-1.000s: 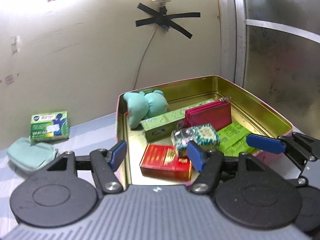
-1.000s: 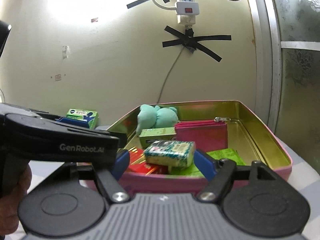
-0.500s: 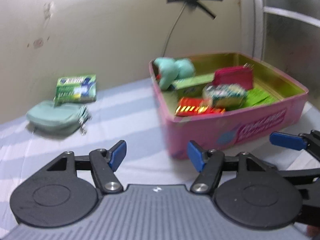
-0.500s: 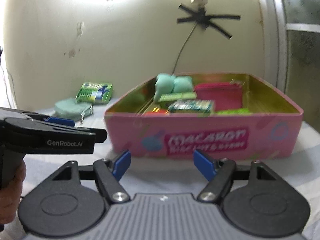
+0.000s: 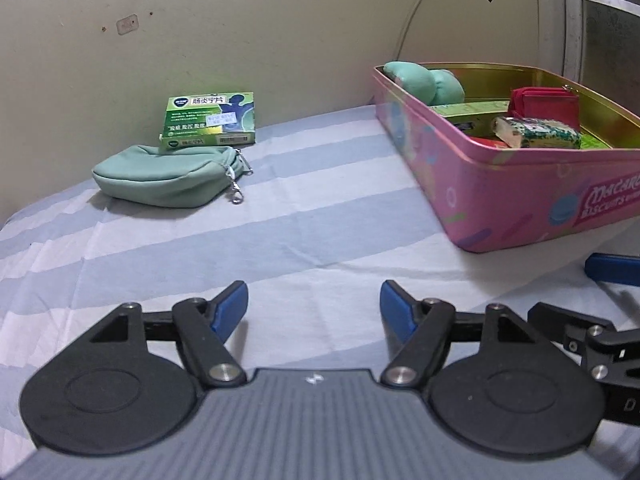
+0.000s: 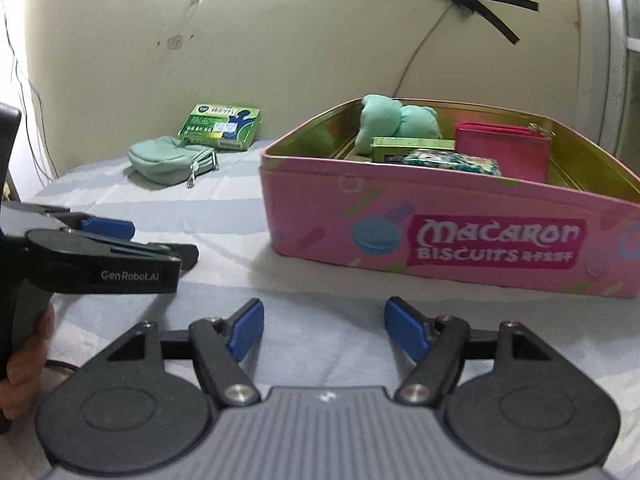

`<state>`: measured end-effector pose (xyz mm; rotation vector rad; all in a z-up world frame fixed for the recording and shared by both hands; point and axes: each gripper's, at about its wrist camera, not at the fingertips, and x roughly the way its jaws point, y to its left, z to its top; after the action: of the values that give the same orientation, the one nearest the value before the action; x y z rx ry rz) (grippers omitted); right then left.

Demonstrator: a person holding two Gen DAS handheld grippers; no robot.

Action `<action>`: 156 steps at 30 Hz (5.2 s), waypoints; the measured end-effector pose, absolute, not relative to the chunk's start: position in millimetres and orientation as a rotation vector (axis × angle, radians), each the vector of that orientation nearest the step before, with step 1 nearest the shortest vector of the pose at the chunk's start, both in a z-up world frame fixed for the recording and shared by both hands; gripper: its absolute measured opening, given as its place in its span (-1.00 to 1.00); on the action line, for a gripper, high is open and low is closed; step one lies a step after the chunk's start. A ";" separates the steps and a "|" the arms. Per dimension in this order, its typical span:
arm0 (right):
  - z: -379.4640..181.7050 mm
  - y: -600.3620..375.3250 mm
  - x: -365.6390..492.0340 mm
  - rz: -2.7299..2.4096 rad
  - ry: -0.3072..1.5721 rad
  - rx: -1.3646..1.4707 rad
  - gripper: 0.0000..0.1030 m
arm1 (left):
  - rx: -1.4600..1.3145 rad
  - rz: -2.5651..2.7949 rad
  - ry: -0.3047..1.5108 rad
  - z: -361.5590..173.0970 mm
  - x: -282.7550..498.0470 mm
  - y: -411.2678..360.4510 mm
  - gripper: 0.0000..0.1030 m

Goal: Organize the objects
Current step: 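Withdraw the right gripper from the pink tin, then move the right gripper toward the mint-green zippered pouch, then grasp the mint-green zippered pouch with the right gripper, then lift the pouch with the right gripper and carry it over the pink tin, then lower the pouch onto the items in the tin and open the right gripper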

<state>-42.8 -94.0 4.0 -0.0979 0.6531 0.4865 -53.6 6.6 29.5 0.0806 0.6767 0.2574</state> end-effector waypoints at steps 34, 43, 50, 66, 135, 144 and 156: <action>-0.7 -17.1 -56.3 0.616 0.618 -0.194 0.50 | 0.110 0.360 0.579 24.6 -82.0 68.3 0.62; -2.2 -16.6 -58.4 0.618 0.616 -0.198 0.54 | 0.110 0.361 0.577 24.2 -83.1 67.7 0.62; -2.1 -14.2 -58.8 0.633 0.616 -0.210 0.60 | 0.093 0.366 0.591 24.1 -81.7 69.9 0.62; 2.8 93.2 7.0 0.777 0.689 -0.313 0.77 | -0.292 0.513 0.596 28.2 -79.3 222.1 0.83; -8.2 -220.4 -95.9 0.657 0.637 0.117 0.45 | -0.187 -0.041 0.652 24.6 -102.8 18.9 0.44; 22.3 -288.5 -118.8 0.607 0.499 0.227 0.37 | -0.143 -0.152 0.551 64.2 -114.6 -34.0 0.39; 66.8 -313.5 9.6 0.558 0.468 0.262 0.37 | -0.118 -0.082 0.581 110.5 1.1 -76.3 0.39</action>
<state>9.6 -313.5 66.8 0.2621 0.4677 0.5583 1.1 -76.3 110.5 -0.1178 0.5812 -0.0817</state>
